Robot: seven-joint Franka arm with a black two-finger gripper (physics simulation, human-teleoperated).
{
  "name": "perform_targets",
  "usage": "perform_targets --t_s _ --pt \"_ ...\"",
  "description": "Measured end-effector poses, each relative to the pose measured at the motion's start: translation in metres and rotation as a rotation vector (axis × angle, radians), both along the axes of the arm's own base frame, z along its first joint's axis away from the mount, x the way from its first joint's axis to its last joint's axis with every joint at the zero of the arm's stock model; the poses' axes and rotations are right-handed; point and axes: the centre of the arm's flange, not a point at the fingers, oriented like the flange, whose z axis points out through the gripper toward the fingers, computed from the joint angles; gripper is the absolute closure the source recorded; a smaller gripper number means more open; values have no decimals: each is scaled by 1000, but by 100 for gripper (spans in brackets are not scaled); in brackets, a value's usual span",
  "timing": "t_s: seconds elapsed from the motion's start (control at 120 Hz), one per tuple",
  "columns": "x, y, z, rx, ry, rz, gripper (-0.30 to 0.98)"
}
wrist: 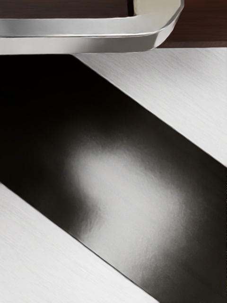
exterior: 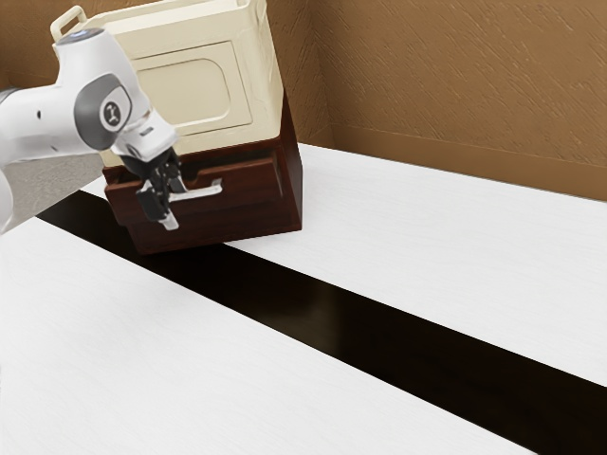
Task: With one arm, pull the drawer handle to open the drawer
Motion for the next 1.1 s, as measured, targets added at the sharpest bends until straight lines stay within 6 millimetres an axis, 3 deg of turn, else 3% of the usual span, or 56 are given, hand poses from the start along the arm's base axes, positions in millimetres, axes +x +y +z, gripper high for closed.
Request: perform_targets --t_s 0.567,0.967,1.1 --pt "-32 -11 -4 -41 34 41 2" --pt "-66 -25 5 -72 37 67 3" --pt "-76 -28 20 -69 14 74 9"
